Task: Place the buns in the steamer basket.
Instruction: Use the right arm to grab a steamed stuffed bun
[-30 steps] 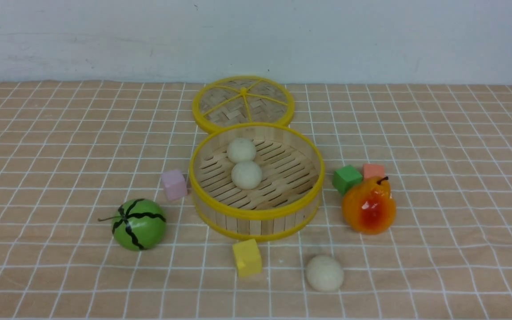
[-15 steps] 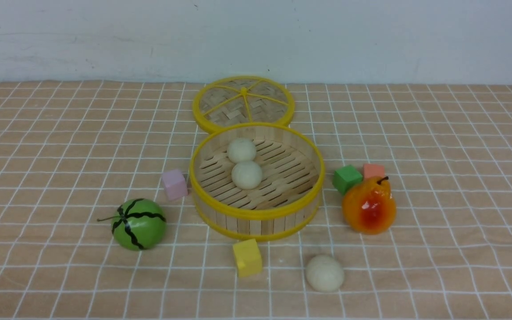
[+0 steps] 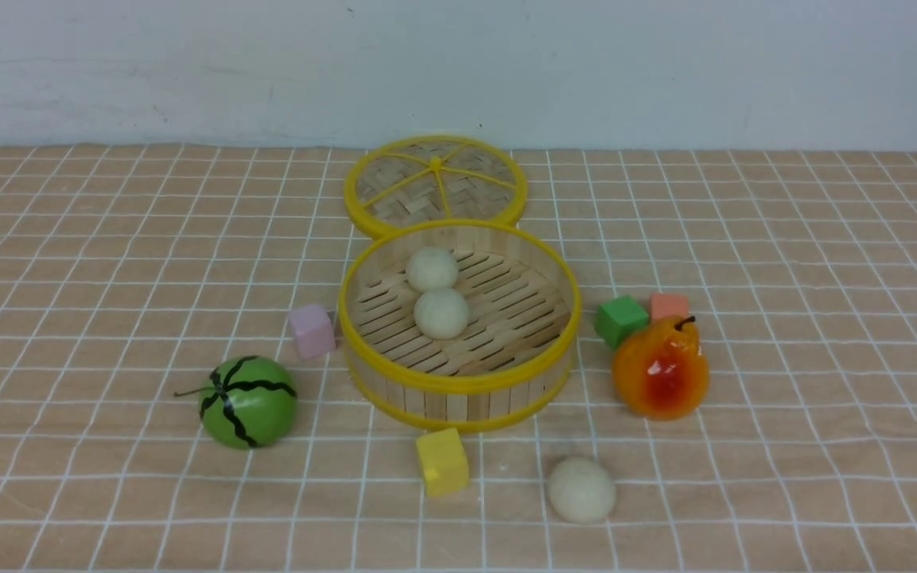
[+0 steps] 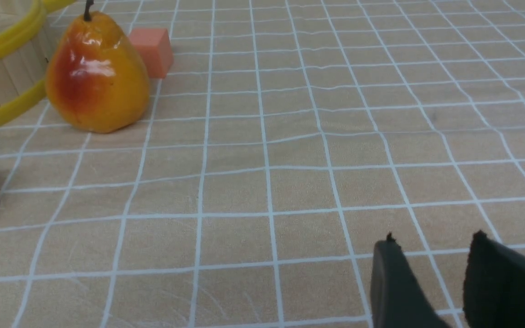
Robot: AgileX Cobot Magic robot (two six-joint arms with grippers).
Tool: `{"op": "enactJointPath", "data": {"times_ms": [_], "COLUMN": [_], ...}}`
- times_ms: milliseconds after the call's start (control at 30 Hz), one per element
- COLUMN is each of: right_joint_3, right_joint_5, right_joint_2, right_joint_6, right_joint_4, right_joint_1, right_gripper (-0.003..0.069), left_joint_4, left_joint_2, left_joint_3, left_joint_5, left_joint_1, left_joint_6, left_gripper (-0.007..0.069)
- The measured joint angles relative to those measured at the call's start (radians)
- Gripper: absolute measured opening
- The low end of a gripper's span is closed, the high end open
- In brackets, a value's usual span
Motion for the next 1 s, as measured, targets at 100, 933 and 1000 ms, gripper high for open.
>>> {"op": "enactJointPath", "data": {"times_ms": [100, 933, 1000], "right_joint_3": [0.000, 0.007, 0.011], "right_joint_5": [0.000, -0.052, -0.154], "right_joint_2": [0.000, 0.000, 0.000], "right_joint_6": [0.000, 0.003, 0.019], "right_joint_4": [0.000, -0.056, -0.056], "right_joint_1": [0.000, 0.000, 0.000], "right_gripper": [0.0239, 0.0239, 0.0239], "left_joint_4": [-0.019, -0.032, -0.032], "left_joint_2": [0.000, 0.000, 0.000], "left_joint_3": [0.002, 0.002, 0.002], "left_joint_5": [-0.001, -0.005, -0.005], "left_joint_1": [0.000, 0.000, 0.000], "left_joint_6": [0.001, 0.003, 0.003], "left_gripper": [0.0007, 0.0025, 0.0029]}}
